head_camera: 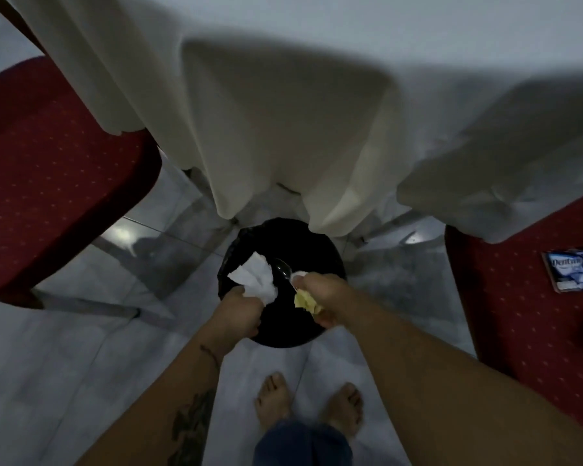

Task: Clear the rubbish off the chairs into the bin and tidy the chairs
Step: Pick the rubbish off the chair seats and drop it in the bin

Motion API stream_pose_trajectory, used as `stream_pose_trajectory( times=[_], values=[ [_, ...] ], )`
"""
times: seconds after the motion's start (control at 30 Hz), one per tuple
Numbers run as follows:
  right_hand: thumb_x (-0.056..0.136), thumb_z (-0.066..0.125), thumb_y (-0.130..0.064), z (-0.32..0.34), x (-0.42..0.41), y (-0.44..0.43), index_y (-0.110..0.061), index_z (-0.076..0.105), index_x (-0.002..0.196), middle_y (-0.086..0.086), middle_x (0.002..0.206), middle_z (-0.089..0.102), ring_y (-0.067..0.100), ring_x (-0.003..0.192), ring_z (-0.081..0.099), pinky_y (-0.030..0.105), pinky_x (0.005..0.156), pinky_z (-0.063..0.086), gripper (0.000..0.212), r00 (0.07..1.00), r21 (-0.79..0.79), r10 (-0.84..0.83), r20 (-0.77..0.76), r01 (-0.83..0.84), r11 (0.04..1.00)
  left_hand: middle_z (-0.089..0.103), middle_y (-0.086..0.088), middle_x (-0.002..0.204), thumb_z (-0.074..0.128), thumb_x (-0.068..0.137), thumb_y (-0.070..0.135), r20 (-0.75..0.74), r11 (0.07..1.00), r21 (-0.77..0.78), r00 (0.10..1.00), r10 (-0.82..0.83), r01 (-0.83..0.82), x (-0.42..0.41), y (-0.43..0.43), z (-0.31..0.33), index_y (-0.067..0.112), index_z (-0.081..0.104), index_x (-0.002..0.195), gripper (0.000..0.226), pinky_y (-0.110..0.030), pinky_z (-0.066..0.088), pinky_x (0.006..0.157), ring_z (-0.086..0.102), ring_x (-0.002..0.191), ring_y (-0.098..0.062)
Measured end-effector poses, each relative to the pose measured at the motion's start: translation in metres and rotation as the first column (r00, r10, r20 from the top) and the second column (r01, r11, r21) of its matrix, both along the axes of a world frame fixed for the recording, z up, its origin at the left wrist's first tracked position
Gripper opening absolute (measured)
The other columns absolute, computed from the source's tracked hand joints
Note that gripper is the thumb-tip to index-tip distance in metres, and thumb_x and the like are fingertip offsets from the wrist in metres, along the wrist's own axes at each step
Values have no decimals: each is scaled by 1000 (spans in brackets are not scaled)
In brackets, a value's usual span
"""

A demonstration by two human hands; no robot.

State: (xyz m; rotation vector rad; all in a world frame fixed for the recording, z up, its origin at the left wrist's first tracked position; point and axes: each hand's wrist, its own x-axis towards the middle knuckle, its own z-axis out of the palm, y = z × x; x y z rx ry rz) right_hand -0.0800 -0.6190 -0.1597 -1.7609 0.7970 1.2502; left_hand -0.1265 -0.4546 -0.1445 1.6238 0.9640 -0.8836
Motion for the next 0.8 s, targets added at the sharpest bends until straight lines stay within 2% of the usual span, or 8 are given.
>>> stream_pose_trajectory(
  times=[0.1,0.2,0.27,0.33,0.53,0.63,0.7,0.8],
  values=[
    [97,53,-47,3,2,-2,-18,51,121,1,94,54,24,88,60,37,85,54,38,1000,22,-15,20,14,1000,49,-8,75,49,97,14,28,998,30,998,-52,51,5,-1,6,13,51,106,9,-32,40,60,48,62,-20],
    [100,49,-39,11,-2,-8,-13,52,133,11,111,60,30,106,62,42,92,53,42,999,37,38,23,-39,999,59,-11,96,50,97,16,37,994,42,995,-98,96,11,2,11,12,36,144,50,-38,50,79,59,85,-27],
    [102,48,-27,17,-8,-9,-14,60,119,11,104,60,26,94,62,37,84,53,25,995,31,68,76,-71,997,57,-16,124,50,97,19,47,991,62,992,-118,115,15,3,18,13,37,145,50,-45,49,98,59,108,-32],
    [101,49,-25,21,-11,-12,-6,59,111,11,102,58,24,89,59,35,82,51,23,984,-19,129,124,-127,992,53,-15,135,48,96,25,76,989,73,988,-135,129,18,4,27,15,42,142,47,-50,46,103,56,117,-34],
    [96,55,-21,85,-12,-50,9,60,97,9,84,51,21,76,51,29,67,40,30,940,-62,165,299,-153,986,63,-3,101,49,95,23,194,968,86,949,-247,234,39,-24,70,20,61,113,22,-48,50,98,63,102,-31],
    [92,58,-22,126,-8,-77,-5,66,84,5,80,58,19,76,57,41,79,55,20,914,-45,111,391,-101,994,66,-7,103,53,92,23,247,942,63,910,-334,329,49,-49,98,15,57,127,36,-45,53,93,65,97,-27],
    [95,58,-21,154,-13,-114,-12,72,100,2,98,68,22,94,65,44,96,53,18,899,-47,46,435,-28,999,66,-12,105,54,93,18,279,923,39,882,-379,383,53,-83,122,13,58,124,32,-37,55,79,64,90,-24],
    [93,61,-23,177,-19,-162,-13,70,115,4,105,69,26,105,66,36,88,52,25,865,-76,-13,502,59,995,64,-12,100,51,96,9,322,901,5,852,-413,434,56,-127,146,12,59,114,20,-27,47,65,61,81,-19]
  ],
)
